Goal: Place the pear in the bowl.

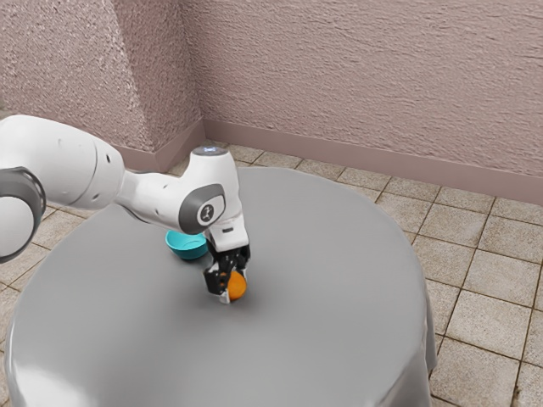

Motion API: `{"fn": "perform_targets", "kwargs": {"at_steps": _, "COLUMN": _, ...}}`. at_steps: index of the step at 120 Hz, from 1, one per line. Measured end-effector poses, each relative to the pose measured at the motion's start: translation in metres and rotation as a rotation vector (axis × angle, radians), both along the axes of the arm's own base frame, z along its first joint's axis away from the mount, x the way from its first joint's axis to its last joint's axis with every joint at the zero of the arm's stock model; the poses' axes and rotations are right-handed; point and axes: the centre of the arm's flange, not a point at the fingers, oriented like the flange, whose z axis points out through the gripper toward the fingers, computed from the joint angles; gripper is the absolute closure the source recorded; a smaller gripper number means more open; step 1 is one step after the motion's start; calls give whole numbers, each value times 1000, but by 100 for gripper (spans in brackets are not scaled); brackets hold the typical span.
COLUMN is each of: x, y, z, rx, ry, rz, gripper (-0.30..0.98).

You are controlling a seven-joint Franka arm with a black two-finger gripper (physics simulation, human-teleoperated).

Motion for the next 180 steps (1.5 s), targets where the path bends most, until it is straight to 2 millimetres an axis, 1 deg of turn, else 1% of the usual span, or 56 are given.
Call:
{"fn": "perform_targets", "kwargs": {"at_steps": 4, "x": 0, "y": 0, "z": 1, "rx": 0, "ry": -2, "rz": -1, "gripper": 24}}
{"fn": "perform_targets", "kwargs": {"at_steps": 12, "x": 1, "y": 2, "z": 4, "rx": 2, "ry": -10, "rz": 0, "gripper": 32}}
{"fn": "perform_targets", "kwargs": {"at_steps": 16, "x": 2, "y": 3, "z": 8, "rx": 3, "ry": -20, "rz": -1, "gripper": 35}}
{"fn": "perform_targets", "kwargs": {"at_steps": 24, "x": 3, "y": 3, "z": 30, "rx": 5, "ry": -55, "rz": -3, "gripper": 40}}
{"fn": "perform_targets", "kwargs": {"at_steps": 30, "x": 4, "y": 5, "z": 51, "rx": 7, "ry": -90, "rz": -3, "gripper": 46}}
{"fn": "perform_targets", "kwargs": {"at_steps": 36, "x": 5, "y": 12, "z": 74, "rx": 12, "ry": -128, "rz": 5, "gripper": 50}}
{"fn": "perform_targets", "kwargs": {"at_steps": 41, "x": 6, "y": 20, "z": 94, "rx": 19, "ry": -162, "rz": 16, "gripper": 53}}
{"fn": "perform_targets", "kwargs": {"at_steps": 48, "x": 8, "y": 38, "z": 117, "rx": 30, "ry": -201, "rz": 41, "gripper": 56}}
{"fn": "perform_targets", "kwargs": {"at_steps": 55, "x": 13, "y": 60, "z": 136, "rx": 45, "ry": -237, "rz": 74, "gripper": 56}}
{"fn": "perform_targets", "kwargs": {"at_steps": 62, "x": 19, "y": 82, "z": 149, "rx": 59, "ry": -265, "rz": 105, "gripper": 50}}
{"fn": "perform_targets", "kwargs": {"at_steps": 66, "x": 23, "y": 92, "z": 154, "rx": 66, "ry": -275, "rz": 119, "gripper": 48}}
{"fn": "perform_targets", "kwargs": {"at_steps": 76, "x": 36, "y": 119, "z": 153, "rx": 81, "ry": -285, "rz": 153, "gripper": 44}}
{"fn": "perform_targets", "kwargs": {"at_steps": 86, "x": 47, "y": 141, "z": 141, "rx": 91, "ry": -277, "rz": 179, "gripper": 42}}
{"fn": "perform_targets", "kwargs": {"at_steps": 93, "x": 55, "y": 152, "z": 130, "rx": 97, "ry": -269, "rz": 190, "gripper": 41}}
{"fn": "perform_targets", "kwargs": {"at_steps": 100, "x": 64, "y": 156, "z": 120, "rx": 101, "ry": -264, "rz": 190, "gripper": 40}}
{"fn": "perform_targets", "kwargs": {"at_steps": 107, "x": 70, "y": 158, "z": 103, "rx": 103, "ry": -245, "rz": 187, "gripper": 40}}
{"fn": "perform_targets", "kwargs": {"at_steps": 115, "x": 71, "y": 158, "z": 84, "rx": 102, "ry": -217, "rz": 183, "gripper": 41}}
{"fn": "perform_targets", "kwargs": {"at_steps": 126, "x": 68, "y": 157, "z": 65, "rx": 102, "ry": -188, "rz": 179, "gripper": 42}}
{"fn": "perform_targets", "kwargs": {"at_steps": 132, "x": 68, "y": 157, "z": 62, "rx": 102, "ry": -181, "rz": 176, "gripper": 34}}
{"fn": "perform_targets", "kwargs": {"at_steps": 147, "x": 67, "y": 156, "z": 61, "rx": 101, "ry": -174, "rz": 170, "gripper": 19}}
{"fn": "perform_targets", "kwargs": {"at_steps": 160, "x": 67, "y": 156, "z": 62, "rx": 100, "ry": -173, "rz": 167, "gripper": 11}}
{"fn": "perform_targets", "kwargs": {"at_steps": 165, "x": 67, "y": 155, "z": 66, "rx": 99, "ry": -177, "rz": 165, "gripper": 9}}
{"fn": "perform_targets", "kwargs": {"at_steps": 168, "x": 66, "y": 154, "z": 70, "rx": 98, "ry": -182, "rz": 165, "gripper": 8}}
{"fn": "perform_targets", "kwargs": {"at_steps": 172, "x": 63, "y": 151, "z": 83, "rx": 94, "ry": -193, "rz": 164, "gripper": 7}}
{"fn": "perform_targets", "kwargs": {"at_steps": 180, "x": 56, "y": 138, "z": 123, "rx": 86, "ry": -213, "rz": 159, "gripper": 5}}
